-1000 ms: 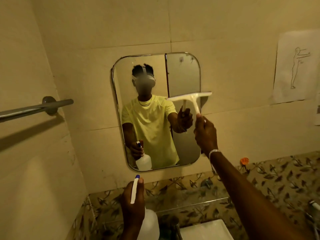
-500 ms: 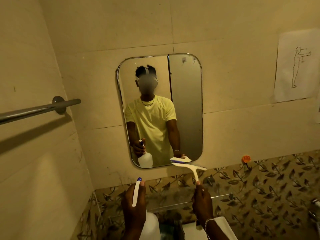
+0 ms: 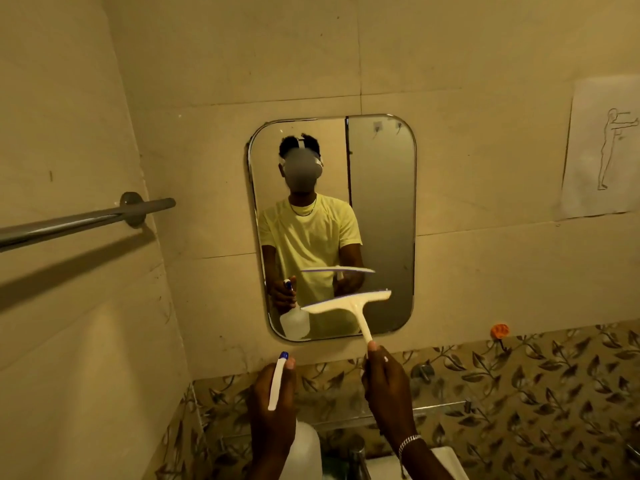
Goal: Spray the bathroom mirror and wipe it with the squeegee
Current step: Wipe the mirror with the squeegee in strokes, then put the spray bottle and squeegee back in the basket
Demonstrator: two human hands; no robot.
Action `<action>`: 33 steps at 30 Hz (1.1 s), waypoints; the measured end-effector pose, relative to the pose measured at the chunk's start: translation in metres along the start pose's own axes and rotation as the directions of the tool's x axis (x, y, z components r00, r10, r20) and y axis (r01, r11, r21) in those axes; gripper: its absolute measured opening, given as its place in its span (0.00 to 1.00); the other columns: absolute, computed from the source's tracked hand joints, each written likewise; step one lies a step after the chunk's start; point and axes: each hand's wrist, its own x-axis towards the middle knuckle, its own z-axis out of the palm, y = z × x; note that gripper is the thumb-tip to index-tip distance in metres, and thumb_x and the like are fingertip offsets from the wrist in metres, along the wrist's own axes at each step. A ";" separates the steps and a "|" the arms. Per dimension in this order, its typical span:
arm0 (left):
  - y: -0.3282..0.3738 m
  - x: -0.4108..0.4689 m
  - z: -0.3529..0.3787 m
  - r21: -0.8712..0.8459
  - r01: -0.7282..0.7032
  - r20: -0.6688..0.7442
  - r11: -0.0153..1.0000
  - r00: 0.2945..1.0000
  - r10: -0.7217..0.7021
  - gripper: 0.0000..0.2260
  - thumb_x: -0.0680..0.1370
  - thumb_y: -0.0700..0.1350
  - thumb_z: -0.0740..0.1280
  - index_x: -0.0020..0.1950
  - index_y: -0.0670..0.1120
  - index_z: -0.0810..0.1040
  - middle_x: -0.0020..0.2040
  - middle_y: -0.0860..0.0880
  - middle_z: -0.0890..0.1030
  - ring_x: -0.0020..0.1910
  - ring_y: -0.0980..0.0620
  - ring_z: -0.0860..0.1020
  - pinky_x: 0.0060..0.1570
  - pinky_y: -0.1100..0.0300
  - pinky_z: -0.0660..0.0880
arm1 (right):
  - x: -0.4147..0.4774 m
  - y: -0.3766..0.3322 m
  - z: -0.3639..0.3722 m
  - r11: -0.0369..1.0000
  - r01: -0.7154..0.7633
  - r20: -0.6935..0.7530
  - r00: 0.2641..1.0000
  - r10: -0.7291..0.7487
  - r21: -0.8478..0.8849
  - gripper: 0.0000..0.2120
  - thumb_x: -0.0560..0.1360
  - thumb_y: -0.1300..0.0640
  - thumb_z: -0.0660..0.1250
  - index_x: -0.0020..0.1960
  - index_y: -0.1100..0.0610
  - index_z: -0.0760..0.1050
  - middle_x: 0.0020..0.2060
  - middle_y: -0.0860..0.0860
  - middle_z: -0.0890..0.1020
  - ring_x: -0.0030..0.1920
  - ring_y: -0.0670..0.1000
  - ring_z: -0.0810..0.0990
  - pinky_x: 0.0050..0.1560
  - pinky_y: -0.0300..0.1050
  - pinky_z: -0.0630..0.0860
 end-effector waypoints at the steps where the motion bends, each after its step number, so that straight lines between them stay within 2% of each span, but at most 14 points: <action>1: 0.005 0.004 0.003 -0.004 -0.012 0.008 1.000 1.000 0.012 0.17 0.77 0.53 0.65 0.45 0.41 0.84 0.36 0.46 0.84 0.36 0.50 0.83 0.33 0.72 0.77 | 0.002 -0.010 0.001 0.998 0.055 0.007 0.998 -0.055 -0.001 0.24 0.80 0.37 0.58 0.39 0.55 0.76 0.25 0.48 0.73 0.26 0.47 0.71 0.27 0.42 0.69; 4: 0.019 0.018 0.010 -0.016 -0.065 0.018 0.998 0.998 0.065 0.14 0.78 0.54 0.64 0.42 0.45 0.82 0.33 0.48 0.83 0.35 0.51 0.82 0.32 0.67 0.78 | 0.010 -0.027 0.002 0.989 0.150 -0.006 0.989 -0.150 0.003 0.21 0.83 0.43 0.59 0.40 0.55 0.76 0.25 0.49 0.73 0.26 0.48 0.71 0.28 0.46 0.70; 7: 0.030 0.028 0.017 -0.037 -0.121 0.019 0.992 0.992 0.122 0.14 0.78 0.53 0.65 0.43 0.44 0.83 0.34 0.49 0.84 0.38 0.53 0.83 0.33 0.71 0.77 | 0.012 -0.030 0.003 0.984 0.180 -0.032 0.983 -0.179 -0.002 0.20 0.83 0.43 0.59 0.40 0.56 0.76 0.25 0.49 0.72 0.26 0.48 0.70 0.29 0.47 0.68; 11: 0.028 0.026 0.027 -0.041 -0.143 0.033 0.989 0.989 0.144 0.13 0.78 0.53 0.66 0.43 0.45 0.83 0.34 0.50 0.84 0.38 0.54 0.84 0.33 0.71 0.77 | 0.012 -0.014 -0.003 0.995 0.101 -0.093 0.990 -0.102 -0.014 0.23 0.80 0.38 0.58 0.39 0.55 0.76 0.26 0.49 0.72 0.27 0.47 0.70 0.29 0.45 0.69; 14: 0.021 0.019 0.037 -0.028 -0.134 0.056 0.991 0.989 0.136 0.13 0.78 0.52 0.65 0.41 0.46 0.83 0.32 0.50 0.83 0.36 0.53 0.83 0.32 0.70 0.76 | 0.011 -0.004 -0.013 0.999 0.047 -0.088 0.995 -0.049 -0.025 0.25 0.79 0.36 0.58 0.37 0.55 0.76 0.26 0.49 0.73 0.28 0.48 0.72 0.32 0.48 0.70; 16: 0.017 0.011 0.047 -0.034 -0.133 0.094 0.990 0.986 0.136 0.13 0.79 0.52 0.65 0.40 0.45 0.82 0.32 0.50 0.82 0.35 0.51 0.82 0.32 0.68 0.76 | 0.007 0.002 -0.023 1.000 -0.008 -0.076 0.997 0.008 0.004 0.26 0.78 0.35 0.58 0.39 0.56 0.77 0.26 0.50 0.75 0.28 0.47 0.74 0.32 0.48 0.72; 19: 0.013 -0.005 0.069 -0.035 -0.115 0.142 0.993 0.983 0.119 0.11 0.80 0.48 0.67 0.40 0.46 0.81 0.33 0.51 0.81 0.34 0.53 0.81 0.32 0.71 0.74 | 0.002 0.010 -0.048 0.995 -0.090 -0.072 0.993 0.094 0.053 0.24 0.77 0.36 0.59 0.44 0.55 0.81 0.27 0.50 0.78 0.26 0.46 0.76 0.27 0.43 0.72; 21: 0.013 -0.016 0.085 -0.073 -0.108 0.185 0.991 0.975 0.120 0.10 0.80 0.46 0.67 0.41 0.45 0.80 0.34 0.51 0.80 0.35 0.54 0.81 0.33 0.72 0.72 | -0.002 0.015 -0.070 0.994 -0.095 -0.089 0.991 0.099 0.051 0.19 0.79 0.40 0.60 0.47 0.54 0.80 0.29 0.51 0.78 0.28 0.48 0.77 0.27 0.43 0.73; 23: 0.014 -0.032 0.106 -0.093 -0.103 0.252 0.990 0.960 0.123 0.11 0.82 0.48 0.66 0.43 0.44 0.81 0.36 0.52 0.80 0.39 0.55 0.81 0.36 0.73 0.73 | -0.007 0.028 -0.102 0.998 -0.063 -0.109 0.992 0.062 -0.004 0.05 0.84 0.52 0.63 0.52 0.51 0.76 0.31 0.52 0.78 0.29 0.49 0.78 0.28 0.45 0.75; 24: 0.015 -0.041 0.119 -0.105 -0.094 0.282 0.990 0.952 0.120 0.11 0.81 0.48 0.66 0.44 0.43 0.81 0.38 0.51 0.80 0.41 0.56 0.81 0.38 0.74 0.73 | -0.012 0.034 -0.121 0.997 -0.070 -0.109 0.992 0.067 -0.025 0.04 0.84 0.59 0.64 0.54 0.50 0.74 0.31 0.53 0.78 0.28 0.50 0.77 0.27 0.45 0.74; 26: 0.015 -0.061 0.143 -0.141 -0.030 0.325 0.990 0.943 0.075 0.11 0.79 0.49 0.66 0.46 0.43 0.83 0.41 0.52 0.82 0.44 0.59 0.82 0.42 0.76 0.74 | -0.020 0.045 -0.158 0.990 -0.127 -0.111 0.987 0.120 -0.063 0.11 0.83 0.65 0.64 0.58 0.50 0.72 0.33 0.55 0.78 0.27 0.49 0.74 0.25 0.42 0.72; 28: 0.014 -0.086 0.171 -0.183 0.053 0.367 0.982 0.930 0.018 0.10 0.77 0.51 0.68 0.51 0.46 0.84 0.44 0.54 0.84 0.47 0.60 0.83 0.43 0.76 0.75 | -0.029 0.056 -0.198 0.975 -0.199 -0.147 0.972 0.184 -0.095 0.14 0.81 0.68 0.65 0.59 0.51 0.72 0.38 0.58 0.79 0.28 0.47 0.76 0.26 0.39 0.73; 30: 0.013 -0.110 0.197 -0.198 0.078 0.439 0.977 0.898 0.017 0.09 0.76 0.53 0.69 0.52 0.52 0.84 0.43 0.55 0.86 0.47 0.59 0.84 0.43 0.75 0.77 | -0.038 0.064 -0.235 0.966 -0.242 -0.199 0.955 0.220 -0.095 0.15 0.80 0.69 0.67 0.60 0.51 0.74 0.44 0.60 0.80 0.35 0.51 0.79 0.32 0.43 0.75; 33: 0.015 -0.149 0.237 -0.155 0.042 0.571 0.987 0.819 0.055 0.05 0.78 0.57 0.68 0.46 0.60 0.83 0.39 0.54 0.84 0.39 0.53 0.84 0.35 0.68 0.77 | -0.054 0.077 -0.292 0.945 -0.318 -0.299 0.911 0.283 -0.074 0.18 0.79 0.70 0.69 0.64 0.53 0.77 0.49 0.59 0.84 0.43 0.58 0.83 0.39 0.49 0.80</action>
